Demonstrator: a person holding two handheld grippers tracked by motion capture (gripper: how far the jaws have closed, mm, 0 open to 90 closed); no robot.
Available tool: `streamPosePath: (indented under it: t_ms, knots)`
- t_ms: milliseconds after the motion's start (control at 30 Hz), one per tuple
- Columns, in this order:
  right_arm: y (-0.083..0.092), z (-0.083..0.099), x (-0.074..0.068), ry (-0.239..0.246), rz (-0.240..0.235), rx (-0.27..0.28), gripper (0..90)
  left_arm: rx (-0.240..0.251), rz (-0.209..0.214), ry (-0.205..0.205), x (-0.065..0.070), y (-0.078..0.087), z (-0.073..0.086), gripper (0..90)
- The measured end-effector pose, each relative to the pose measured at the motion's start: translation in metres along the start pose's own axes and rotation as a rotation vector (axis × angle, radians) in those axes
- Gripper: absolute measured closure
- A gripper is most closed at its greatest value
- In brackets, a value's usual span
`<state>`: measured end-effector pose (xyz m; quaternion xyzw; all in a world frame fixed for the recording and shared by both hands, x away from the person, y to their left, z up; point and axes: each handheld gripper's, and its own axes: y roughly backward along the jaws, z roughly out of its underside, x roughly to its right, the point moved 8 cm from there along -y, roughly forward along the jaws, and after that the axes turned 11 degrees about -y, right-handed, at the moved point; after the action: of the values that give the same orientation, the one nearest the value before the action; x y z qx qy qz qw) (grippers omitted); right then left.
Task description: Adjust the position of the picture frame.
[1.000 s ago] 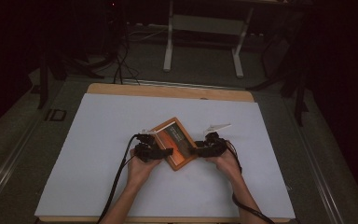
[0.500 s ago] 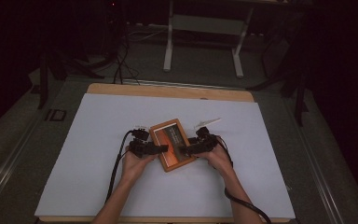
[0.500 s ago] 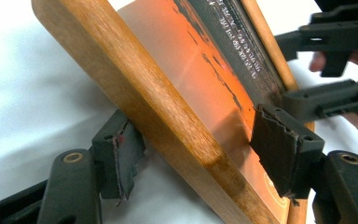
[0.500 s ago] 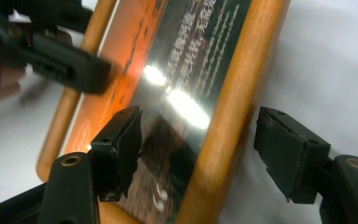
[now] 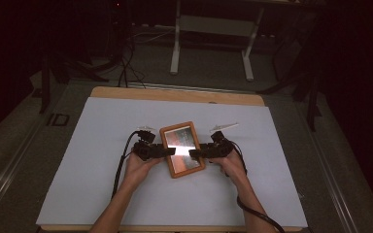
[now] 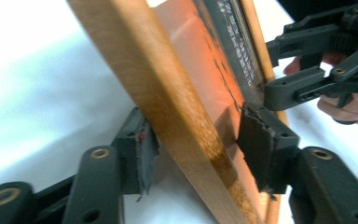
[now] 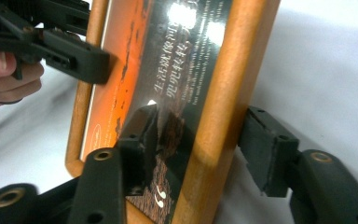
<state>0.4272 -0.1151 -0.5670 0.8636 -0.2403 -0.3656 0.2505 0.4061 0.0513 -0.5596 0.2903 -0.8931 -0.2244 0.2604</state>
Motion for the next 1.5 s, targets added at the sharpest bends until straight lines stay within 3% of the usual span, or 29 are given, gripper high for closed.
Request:
streamPosePath:
  t_ms: [67,300,600,733,900,1033,1167,1500]
  knots:
    - [0.006,0.0,-0.001,-0.004,-0.005,0.016,51.9,0.01,0.019,-0.008,0.002,0.003,-0.003,53.3]
    - [0.019,0.006,-0.002,-0.059,-0.033,0.066,59.6,0.014,0.026,-0.03,0.007,0.004,-0.011,56.2]
    - [0.023,0.022,-0.01,-0.093,-0.031,0.054,63.1,0.025,-0.014,-0.006,0.001,0.005,-0.014,56.6]
    - [0.022,0.028,-0.011,-0.136,-0.037,0.062,62.6,0.016,-0.027,0.001,-0.001,0.004,-0.014,58.1]
    - [0.02,0.029,-0.009,-0.178,-0.051,0.05,62.5,0.012,-0.039,0.037,-0.002,0.003,-0.013,59.5]
    - [0.016,0.026,-0.007,-0.196,-0.062,0.024,61.9,0.017,-0.057,0.098,-0.006,0.003,-0.006,59.2]
    - [0.01,0.025,-0.003,-0.231,-0.043,0.019,61.0,0.015,-0.039,0.149,-0.013,0.0,0.001,58.1]
    - [0.006,0.028,0.001,-0.265,-0.023,-0.004,57.6,0.011,0.009,0.174,-0.021,-0.011,0.004,56.0]
